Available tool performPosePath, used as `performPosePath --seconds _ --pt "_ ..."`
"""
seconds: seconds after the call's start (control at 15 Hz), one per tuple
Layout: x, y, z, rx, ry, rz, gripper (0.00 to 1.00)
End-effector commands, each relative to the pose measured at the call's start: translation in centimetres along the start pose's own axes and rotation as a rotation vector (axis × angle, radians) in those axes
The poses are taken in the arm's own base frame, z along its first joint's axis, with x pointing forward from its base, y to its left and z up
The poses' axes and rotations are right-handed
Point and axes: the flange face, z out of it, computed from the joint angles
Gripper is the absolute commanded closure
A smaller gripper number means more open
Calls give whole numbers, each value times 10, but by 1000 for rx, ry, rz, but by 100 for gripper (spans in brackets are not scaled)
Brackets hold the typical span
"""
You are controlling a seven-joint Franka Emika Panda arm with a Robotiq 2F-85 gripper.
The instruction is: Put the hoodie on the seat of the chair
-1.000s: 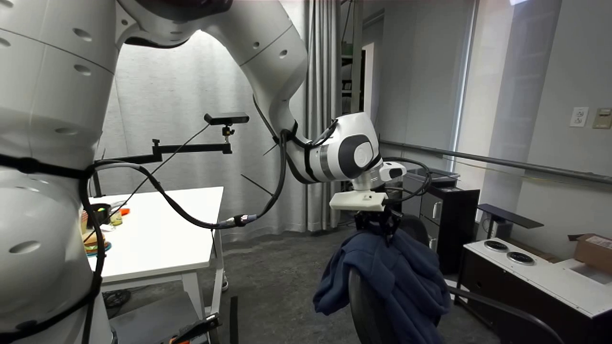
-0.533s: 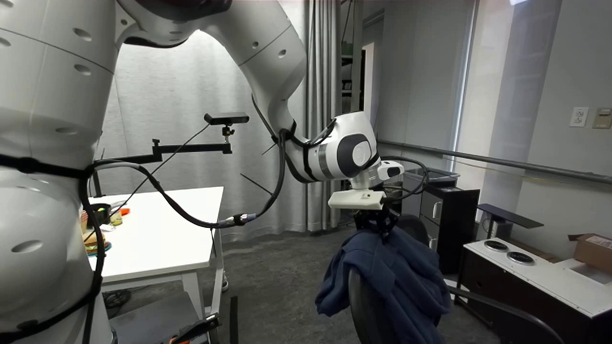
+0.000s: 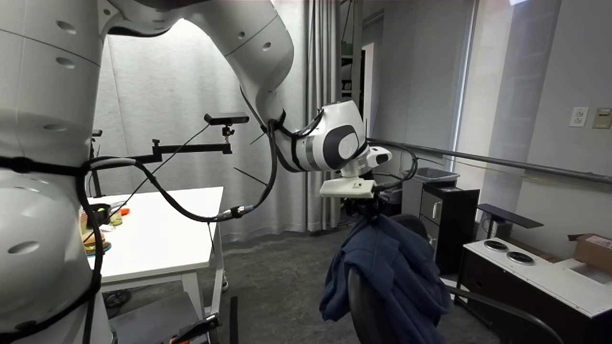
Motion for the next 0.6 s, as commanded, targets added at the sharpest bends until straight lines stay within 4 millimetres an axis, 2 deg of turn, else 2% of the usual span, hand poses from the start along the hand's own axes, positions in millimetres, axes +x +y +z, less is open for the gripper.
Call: performPosePath --seconds 0.0,0.2,0.53 --pt "3 -25 -38 57 83 -48 100" --pt "3 -46 -49 108 78 -88 100" --pt "-7 -57 -47 140 58 -134 100"
